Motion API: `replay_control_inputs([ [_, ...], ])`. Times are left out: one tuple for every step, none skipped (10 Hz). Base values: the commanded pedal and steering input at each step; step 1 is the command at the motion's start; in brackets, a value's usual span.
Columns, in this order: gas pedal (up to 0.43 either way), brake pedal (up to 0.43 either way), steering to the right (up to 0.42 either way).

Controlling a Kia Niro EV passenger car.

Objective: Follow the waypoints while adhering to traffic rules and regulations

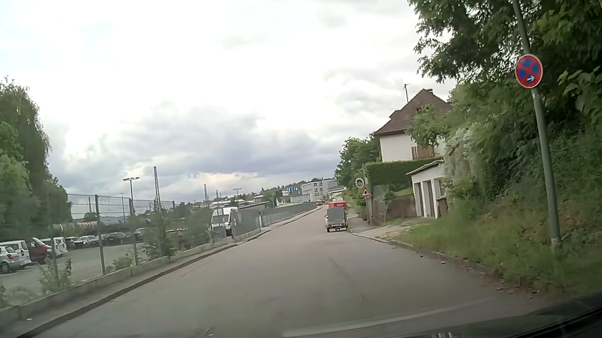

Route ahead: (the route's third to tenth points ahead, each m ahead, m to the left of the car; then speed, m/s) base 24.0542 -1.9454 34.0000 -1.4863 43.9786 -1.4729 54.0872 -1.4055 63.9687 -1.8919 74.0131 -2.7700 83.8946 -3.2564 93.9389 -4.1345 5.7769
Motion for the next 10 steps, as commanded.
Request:
replay_control_inputs([
  [0.098, 0.0, -0.021],
  [0.098, 0.0, -0.022],
  [0.098, 0.0, -0.022],
  [0.098, 0.0, -0.022],
  [0.098, 0.0, -0.022],
  [0.098, 0.0, -0.023],
  [0.098, 0.0, -0.022],
  [0.098, 0.0, -0.022],
  [0.098, 0.0, -0.022],
  [0.098, 0.0, -0.022],
])
